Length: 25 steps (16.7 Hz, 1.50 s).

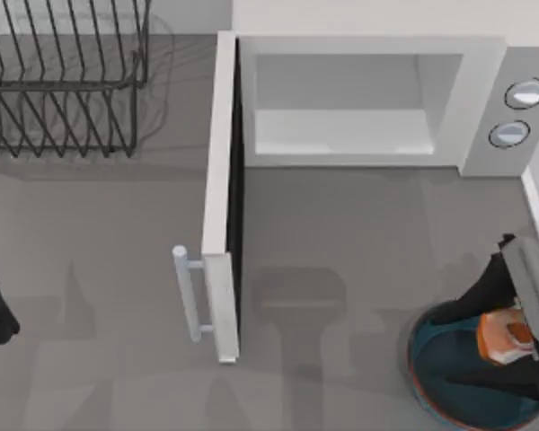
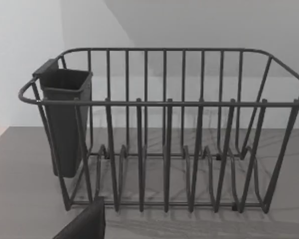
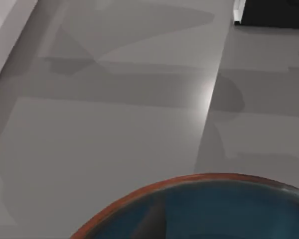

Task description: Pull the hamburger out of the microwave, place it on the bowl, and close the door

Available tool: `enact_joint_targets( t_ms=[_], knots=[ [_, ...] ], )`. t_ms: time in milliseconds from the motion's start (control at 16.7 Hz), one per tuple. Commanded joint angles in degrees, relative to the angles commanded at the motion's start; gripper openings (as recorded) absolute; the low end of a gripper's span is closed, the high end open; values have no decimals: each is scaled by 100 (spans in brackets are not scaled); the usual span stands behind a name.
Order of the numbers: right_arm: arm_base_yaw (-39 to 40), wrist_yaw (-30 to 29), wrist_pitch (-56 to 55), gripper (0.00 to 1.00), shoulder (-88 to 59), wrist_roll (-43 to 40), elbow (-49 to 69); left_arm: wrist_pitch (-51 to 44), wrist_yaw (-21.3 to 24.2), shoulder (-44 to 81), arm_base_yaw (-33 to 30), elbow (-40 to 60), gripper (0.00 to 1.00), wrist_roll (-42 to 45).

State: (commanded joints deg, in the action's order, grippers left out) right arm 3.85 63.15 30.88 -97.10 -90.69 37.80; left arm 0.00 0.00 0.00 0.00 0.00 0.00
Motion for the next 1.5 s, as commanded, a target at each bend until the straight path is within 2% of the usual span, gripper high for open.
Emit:
enact_joint_targets(
  t_ms=[180,540,1080,1440,1500],
  knots=[
    [-194,70,182,0,17,-251,-57,0,0,0,0,0,100,0],
    [-138,58,87,0,-26,-171,-61,0,0,0,0,0,100,0],
    [487,3,-2273,0,-387,1319,-628,0,0,0,0,0,100,0],
    [592,-12,-2583,0,-439,1578,-727,0,0,0,0,0,100,0],
    [592,-12,-2583,8,-439,1578,-727,0,0,0,0,0,100,0]
  ],
)
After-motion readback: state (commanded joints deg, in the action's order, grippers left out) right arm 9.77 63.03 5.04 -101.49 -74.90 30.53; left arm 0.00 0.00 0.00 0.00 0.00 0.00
